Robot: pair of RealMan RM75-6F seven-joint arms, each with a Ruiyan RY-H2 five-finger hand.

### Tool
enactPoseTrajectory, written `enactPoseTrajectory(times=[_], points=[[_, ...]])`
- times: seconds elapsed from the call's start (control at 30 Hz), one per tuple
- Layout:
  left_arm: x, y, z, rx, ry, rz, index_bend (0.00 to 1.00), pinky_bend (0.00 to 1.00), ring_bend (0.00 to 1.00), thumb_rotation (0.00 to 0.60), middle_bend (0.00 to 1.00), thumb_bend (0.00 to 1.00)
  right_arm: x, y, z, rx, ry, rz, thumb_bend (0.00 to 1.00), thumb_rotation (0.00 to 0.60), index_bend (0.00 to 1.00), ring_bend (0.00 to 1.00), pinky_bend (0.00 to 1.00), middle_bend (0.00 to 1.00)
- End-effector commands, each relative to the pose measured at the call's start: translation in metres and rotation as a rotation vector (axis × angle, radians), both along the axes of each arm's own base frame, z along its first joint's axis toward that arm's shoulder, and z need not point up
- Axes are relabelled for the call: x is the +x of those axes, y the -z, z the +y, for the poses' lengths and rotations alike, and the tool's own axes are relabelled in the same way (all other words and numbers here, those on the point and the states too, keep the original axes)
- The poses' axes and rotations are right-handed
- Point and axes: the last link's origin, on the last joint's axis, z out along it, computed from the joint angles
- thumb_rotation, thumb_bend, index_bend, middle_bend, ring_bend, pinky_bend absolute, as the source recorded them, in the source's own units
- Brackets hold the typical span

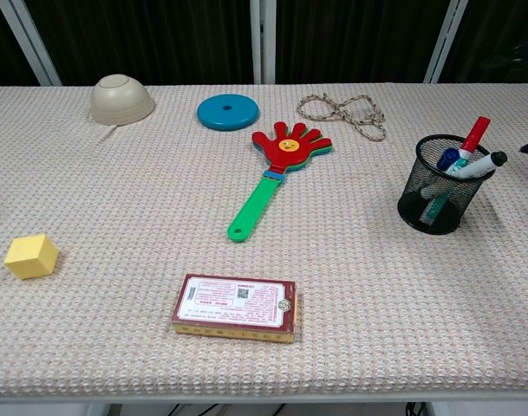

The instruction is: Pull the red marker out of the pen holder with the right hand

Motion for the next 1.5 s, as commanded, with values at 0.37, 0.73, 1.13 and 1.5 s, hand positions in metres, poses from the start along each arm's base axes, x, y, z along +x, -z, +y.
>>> enactPoseTrajectory(times=[0.37, 0.73, 1.13, 1.5], points=[[-0.007, -0.007, 0.0, 0.012, -0.021, -0.003, 0.14, 0.06, 0.0, 0.6, 0.04, 0.16, 0.017, 0.028, -0.016, 0.033, 0.002, 0.014, 0.18, 0.6, 0.18, 0.0, 0.0, 0.0], [-0.007, -0.006, 0.001, 0.01, -0.02, -0.004, 0.14, 0.06, 0.0, 0.6, 0.04, 0.16, 0.012, 0.021, -0.013, 0.015, 0.007, 0.003, 0.18, 0.6, 0.29, 0.0, 0.0, 0.0], [-0.006, -0.005, 0.001, 0.003, -0.026, -0.009, 0.14, 0.06, 0.0, 0.6, 0.04, 0.16, 0.011, 0.023, -0.014, 0.02, 0.002, 0.011, 0.19, 0.6, 0.41, 0.0, 0.0, 0.0], [-0.009, -0.006, 0.0, 0.004, -0.034, -0.013, 0.14, 0.06, 0.0, 0.6, 0.04, 0.16, 0.008, 0.023, -0.014, 0.02, 0.01, 0.027, 0.2, 0.6, 0.47, 0.0, 0.0, 0.0]])
